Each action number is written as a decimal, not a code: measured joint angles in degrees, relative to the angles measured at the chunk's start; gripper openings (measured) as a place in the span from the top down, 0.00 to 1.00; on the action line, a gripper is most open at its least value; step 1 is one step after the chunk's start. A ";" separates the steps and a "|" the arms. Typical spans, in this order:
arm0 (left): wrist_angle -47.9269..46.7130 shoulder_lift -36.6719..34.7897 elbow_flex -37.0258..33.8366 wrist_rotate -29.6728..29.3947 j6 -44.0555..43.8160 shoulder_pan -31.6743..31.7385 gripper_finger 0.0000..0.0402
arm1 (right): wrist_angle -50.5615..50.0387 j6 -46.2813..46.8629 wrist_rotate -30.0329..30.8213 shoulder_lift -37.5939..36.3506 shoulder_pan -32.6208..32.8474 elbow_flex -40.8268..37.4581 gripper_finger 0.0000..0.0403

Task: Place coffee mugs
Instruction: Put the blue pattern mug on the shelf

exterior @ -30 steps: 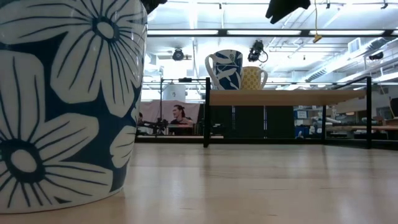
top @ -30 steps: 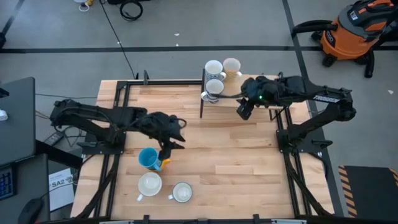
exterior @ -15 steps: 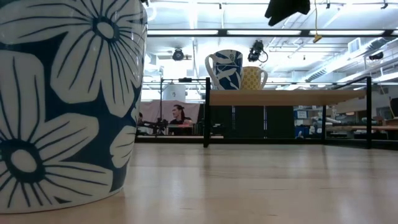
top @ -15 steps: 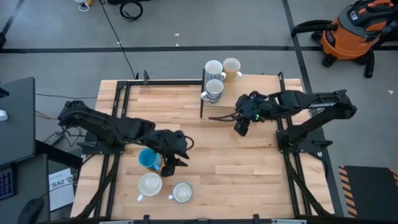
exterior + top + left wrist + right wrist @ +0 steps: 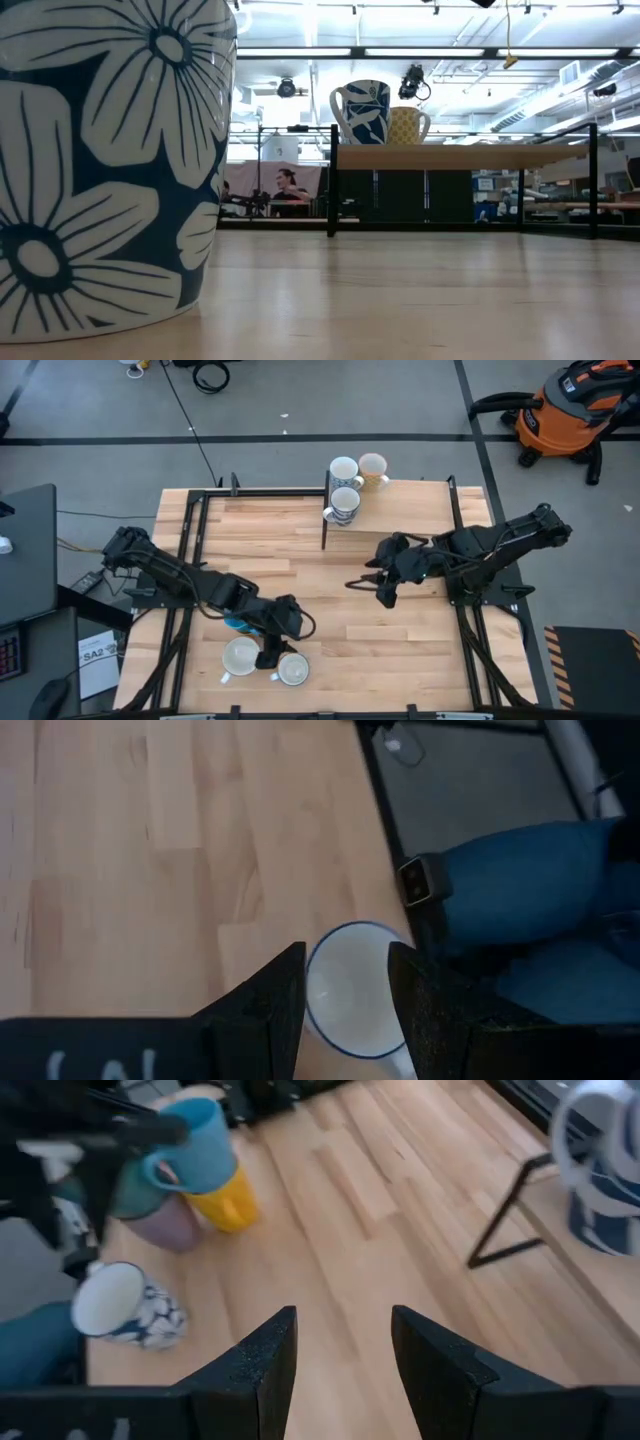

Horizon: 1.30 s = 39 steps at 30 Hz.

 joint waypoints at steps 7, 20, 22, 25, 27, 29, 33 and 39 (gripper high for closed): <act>-0.94 4.87 0.00 -0.17 0.00 0.00 0.63 | 2.48 -0.09 0.17 0.00 1.74 -0.02 0.58; 1.99 8.71 -0.02 3.66 -1.86 1.07 0.63 | 2.59 -1.14 0.50 0.00 1.88 0.00 0.58; 1.78 8.71 -0.04 3.04 -2.29 1.07 0.63 | 2.60 -1.14 0.50 0.00 1.88 0.00 0.58; 1.08 8.71 -0.04 2.69 -2.94 0.87 0.63 | 2.60 -1.67 0.50 0.00 1.88 0.00 0.58; 0.51 9.16 -0.04 2.66 -2.99 0.87 0.63 | 2.61 -2.03 0.50 0.00 1.88 0.00 0.58; -0.98 9.36 -0.11 2.63 -2.99 0.58 0.63 | 2.63 -2.17 0.50 0.00 1.88 0.00 0.58; -2.43 10.20 -0.11 2.28 -2.84 0.57 0.63 | 2.66 -2.18 0.49 0.00 1.88 0.02 0.58; -4.13 11.86 -0.09 2.16 -2.65 0.31 0.63 | 2.71 -2.18 0.49 0.00 1.88 0.07 0.58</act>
